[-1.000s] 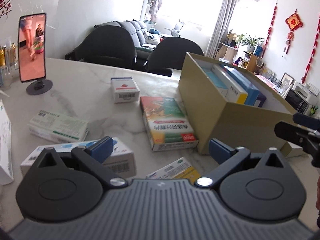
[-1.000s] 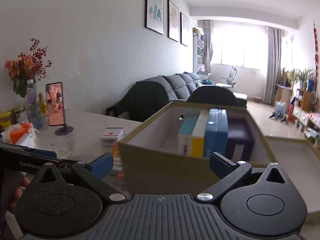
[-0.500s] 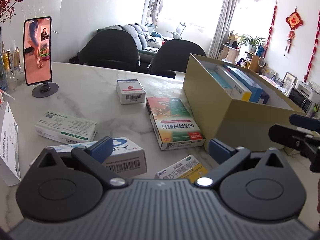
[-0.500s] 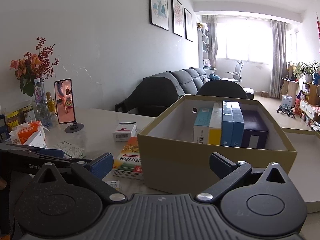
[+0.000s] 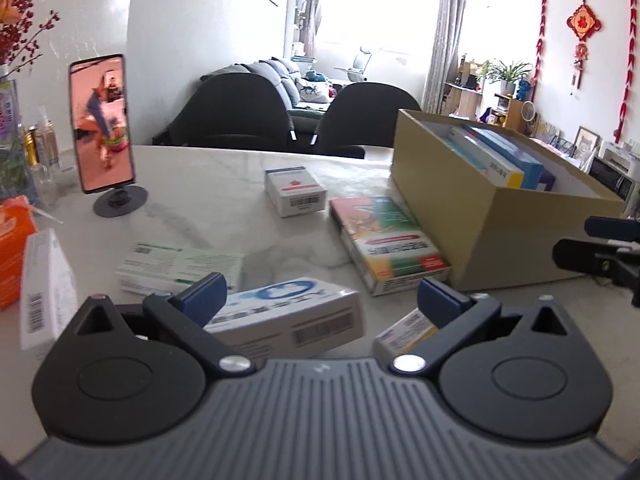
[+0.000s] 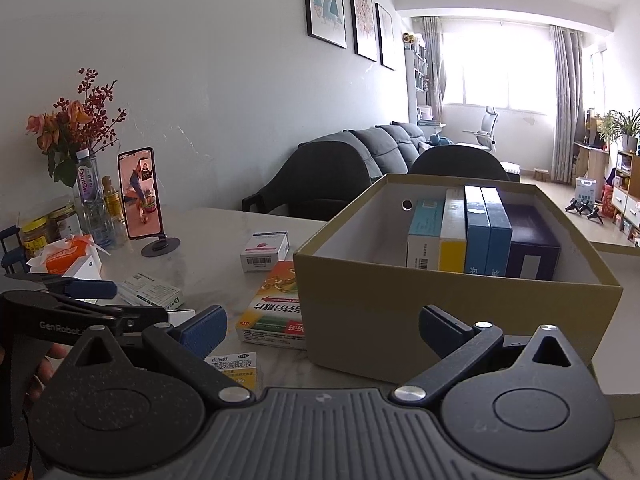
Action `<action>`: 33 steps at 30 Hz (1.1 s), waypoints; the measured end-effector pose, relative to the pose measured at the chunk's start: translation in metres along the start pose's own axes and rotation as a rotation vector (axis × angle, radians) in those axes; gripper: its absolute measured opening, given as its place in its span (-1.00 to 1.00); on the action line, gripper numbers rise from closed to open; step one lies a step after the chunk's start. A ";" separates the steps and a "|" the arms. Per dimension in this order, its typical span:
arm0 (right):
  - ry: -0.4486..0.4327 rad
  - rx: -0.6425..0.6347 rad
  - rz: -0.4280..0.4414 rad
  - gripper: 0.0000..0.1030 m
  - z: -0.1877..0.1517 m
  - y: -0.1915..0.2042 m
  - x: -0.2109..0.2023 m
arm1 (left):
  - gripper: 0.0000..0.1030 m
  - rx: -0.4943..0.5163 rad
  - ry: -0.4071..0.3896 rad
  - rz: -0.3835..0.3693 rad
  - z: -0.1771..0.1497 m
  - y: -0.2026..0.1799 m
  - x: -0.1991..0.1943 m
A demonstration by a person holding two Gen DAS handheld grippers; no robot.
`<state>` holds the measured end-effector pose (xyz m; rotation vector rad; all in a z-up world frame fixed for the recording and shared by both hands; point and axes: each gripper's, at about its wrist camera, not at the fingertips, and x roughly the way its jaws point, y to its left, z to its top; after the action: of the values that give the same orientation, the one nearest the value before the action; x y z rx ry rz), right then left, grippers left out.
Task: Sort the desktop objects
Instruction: 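Move the left gripper back over the table toward the long white-and-blue box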
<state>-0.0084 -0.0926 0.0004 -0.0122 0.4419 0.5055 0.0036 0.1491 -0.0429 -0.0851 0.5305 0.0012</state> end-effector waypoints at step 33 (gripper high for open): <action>0.002 0.070 0.110 0.99 -0.002 0.007 0.011 | 1.00 -0.029 0.086 -0.043 -0.028 0.060 -0.007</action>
<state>-0.0040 -0.0815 -0.0050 0.0798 0.4638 0.5977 -0.0176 0.2063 -0.0684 -0.1254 0.6142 -0.0371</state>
